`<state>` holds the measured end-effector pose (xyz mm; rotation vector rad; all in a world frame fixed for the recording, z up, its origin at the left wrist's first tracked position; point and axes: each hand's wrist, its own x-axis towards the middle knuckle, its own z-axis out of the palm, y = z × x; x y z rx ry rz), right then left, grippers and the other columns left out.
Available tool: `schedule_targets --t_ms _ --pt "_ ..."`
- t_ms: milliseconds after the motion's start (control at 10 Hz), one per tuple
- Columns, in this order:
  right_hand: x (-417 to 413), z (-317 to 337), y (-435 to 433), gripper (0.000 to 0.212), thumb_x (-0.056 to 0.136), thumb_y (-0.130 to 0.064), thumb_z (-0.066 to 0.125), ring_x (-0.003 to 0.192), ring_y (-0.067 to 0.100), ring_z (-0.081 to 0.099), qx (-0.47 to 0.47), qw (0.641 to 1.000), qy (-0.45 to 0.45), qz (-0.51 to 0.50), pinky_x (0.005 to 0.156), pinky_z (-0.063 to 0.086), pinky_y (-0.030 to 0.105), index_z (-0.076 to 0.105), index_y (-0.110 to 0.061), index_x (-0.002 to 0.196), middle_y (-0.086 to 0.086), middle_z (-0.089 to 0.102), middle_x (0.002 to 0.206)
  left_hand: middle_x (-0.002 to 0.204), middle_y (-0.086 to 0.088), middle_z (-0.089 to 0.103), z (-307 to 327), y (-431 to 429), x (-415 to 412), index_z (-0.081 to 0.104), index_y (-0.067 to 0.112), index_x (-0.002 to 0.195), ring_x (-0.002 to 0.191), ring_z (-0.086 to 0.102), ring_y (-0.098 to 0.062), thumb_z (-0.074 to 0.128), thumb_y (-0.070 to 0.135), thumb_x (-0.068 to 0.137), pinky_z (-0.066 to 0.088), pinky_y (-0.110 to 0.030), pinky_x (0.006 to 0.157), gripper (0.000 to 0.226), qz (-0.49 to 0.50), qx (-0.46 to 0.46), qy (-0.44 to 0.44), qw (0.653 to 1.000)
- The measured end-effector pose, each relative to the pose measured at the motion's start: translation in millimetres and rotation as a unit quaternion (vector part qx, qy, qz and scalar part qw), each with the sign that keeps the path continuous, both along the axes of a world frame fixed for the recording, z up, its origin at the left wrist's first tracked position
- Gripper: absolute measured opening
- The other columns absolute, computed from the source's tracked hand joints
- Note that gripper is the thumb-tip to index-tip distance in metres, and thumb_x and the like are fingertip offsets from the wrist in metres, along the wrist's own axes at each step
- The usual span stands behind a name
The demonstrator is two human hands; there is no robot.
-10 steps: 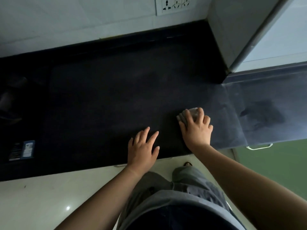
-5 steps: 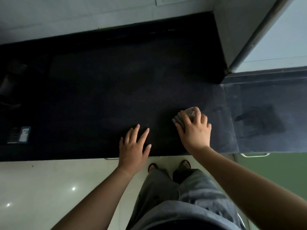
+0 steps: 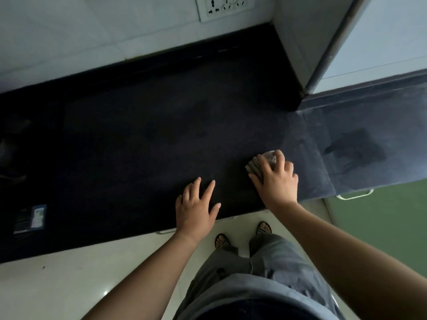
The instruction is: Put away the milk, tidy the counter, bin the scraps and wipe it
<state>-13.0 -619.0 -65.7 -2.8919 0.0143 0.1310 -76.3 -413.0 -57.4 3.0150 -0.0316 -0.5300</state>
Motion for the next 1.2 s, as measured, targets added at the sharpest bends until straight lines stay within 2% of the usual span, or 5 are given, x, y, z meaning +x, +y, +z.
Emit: schedule_targets --t_ms 200,400,700,1100,1200 --pt "-18 5 -19 0.055 0.08 -0.05 0.058 0.106 0.035 0.042 -0.001 0.999 0.013 0.035 0.075 0.048 0.046 0.042 -0.029 0.128 0.01 0.029 0.135 0.155 -0.007 0.017 3 4 4 0.019 0.032 0.146 0.139 0.021 -0.026 0.034 0.051 0.093 0.028 -0.047 0.108 0.059 -0.04 -0.019 -0.006 0.999" --pt "-27 25 -73 0.05 0.073 -0.049 0.067 0.104 0.034 0.045 0.068 0.994 0.001 -0.082 0.077 0.049 0.043 0.055 -0.029 0.117 0.006 0.04 0.124 0.151 -0.001 0.029 14 -31 35 0.03 0.031 0.143 0.136 0.028 -0.022 0.038 0.047 0.092 0.031 -0.046 0.106 0.054 -0.096 -0.075 -0.029 0.992" --pt "21 33 -198 0.048 0.071 -0.049 0.068 0.102 0.032 0.045 0.116 0.973 -0.038 -0.195 0.084 0.044 0.036 0.057 -0.029 0.113 0.004 0.041 0.122 0.146 0.0 0.039 18 -162 86 0.042 0.024 0.136 0.132 0.034 -0.021 0.042 0.043 0.092 0.034 -0.04 0.103 0.048 -0.149 -0.138 -0.045 0.978" --pt "68 10 -244 0.052 0.081 -0.051 0.058 0.115 0.032 0.037 0.081 0.996 0.028 0.007 0.086 0.04 0.048 0.043 -0.031 0.127 0.005 0.027 0.14 0.158 -0.001 0.011 -4 -257 79 0.015 0.035 0.147 0.141 0.016 -0.024 0.033 0.047 0.094 0.024 -0.051 0.11 0.057 -0.003 -0.01 0.002 1.0" --pt "67 17 -256 0.054 0.081 -0.055 0.055 0.121 0.031 0.034 0.095 0.995 0.035 0.02 0.091 0.036 0.048 0.04 -0.035 0.129 0.004 0.026 0.142 0.157 0.001 0.012 0 -261 83 0.02 0.035 0.145 0.142 0.016 -0.022 0.034 0.049 0.093 0.017 -0.054 0.112 0.056 0.016 -0.003 0.005 1.0"
